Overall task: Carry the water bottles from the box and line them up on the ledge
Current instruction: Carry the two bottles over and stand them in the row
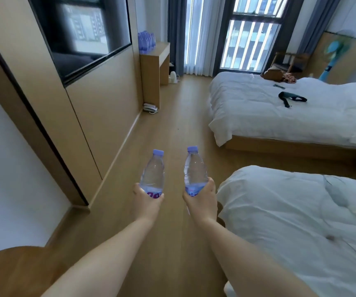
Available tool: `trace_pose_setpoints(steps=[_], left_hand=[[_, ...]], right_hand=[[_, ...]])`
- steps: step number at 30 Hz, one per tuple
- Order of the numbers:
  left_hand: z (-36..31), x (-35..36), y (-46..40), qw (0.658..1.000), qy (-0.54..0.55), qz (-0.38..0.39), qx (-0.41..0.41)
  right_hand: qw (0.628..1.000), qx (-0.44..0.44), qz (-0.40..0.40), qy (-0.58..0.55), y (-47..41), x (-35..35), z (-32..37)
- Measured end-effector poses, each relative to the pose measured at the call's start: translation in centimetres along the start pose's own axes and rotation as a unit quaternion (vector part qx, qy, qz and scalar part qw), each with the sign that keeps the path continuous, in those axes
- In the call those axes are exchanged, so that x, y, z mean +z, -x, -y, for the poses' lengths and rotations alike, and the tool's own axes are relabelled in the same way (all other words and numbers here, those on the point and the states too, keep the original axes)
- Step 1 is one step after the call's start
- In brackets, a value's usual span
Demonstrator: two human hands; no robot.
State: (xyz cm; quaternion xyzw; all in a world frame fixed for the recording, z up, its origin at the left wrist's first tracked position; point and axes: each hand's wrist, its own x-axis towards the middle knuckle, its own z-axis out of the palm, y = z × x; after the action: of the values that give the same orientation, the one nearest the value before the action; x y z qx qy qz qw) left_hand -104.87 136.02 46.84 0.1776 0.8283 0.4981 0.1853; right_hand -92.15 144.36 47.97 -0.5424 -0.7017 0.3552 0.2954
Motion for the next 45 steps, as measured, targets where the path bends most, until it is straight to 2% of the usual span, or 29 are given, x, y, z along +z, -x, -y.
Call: trace_pose_setpoints(steps=[6, 12, 17, 26, 36, 45], left_hand=[[-3.8, 5.8, -12.1, 0.999, -0.022, -0.024, -0.029], [-7.3, 9.5, -26.6, 0.999, -0.045, -0.022, -0.017], [-13.5, 13.1, -39.2, 0.996, -0.064, -0.062, 0.005], [-21.4, 26.5, -54.3, 0.997, -0.079, 0.002, 0.026], [-30.8, 39.9, -71.3, 0.998, -0.06, -0.013, -0.023], [-34.5, 48.4, -87.7, 0.996, -0.087, 0.003, -0.031]], right_hand=[[1.0, -0.01, 0.019, -0.004, -12.9, 4.0, 1.0], [0.998, -0.006, 0.029, 0.063, -27.0, 8.8, 3.0], [1.0, 0.014, 0.001, 0.025, -39.4, 11.8, 7.1], [0.999, 0.022, 0.012, 0.027, -60.5, 15.7, 7.3], [0.998, -0.004, 0.046, 0.047, -86.0, 17.1, 9.0], [0.996, 0.006, 0.087, 0.029, -102.6, 23.6, 9.7]])
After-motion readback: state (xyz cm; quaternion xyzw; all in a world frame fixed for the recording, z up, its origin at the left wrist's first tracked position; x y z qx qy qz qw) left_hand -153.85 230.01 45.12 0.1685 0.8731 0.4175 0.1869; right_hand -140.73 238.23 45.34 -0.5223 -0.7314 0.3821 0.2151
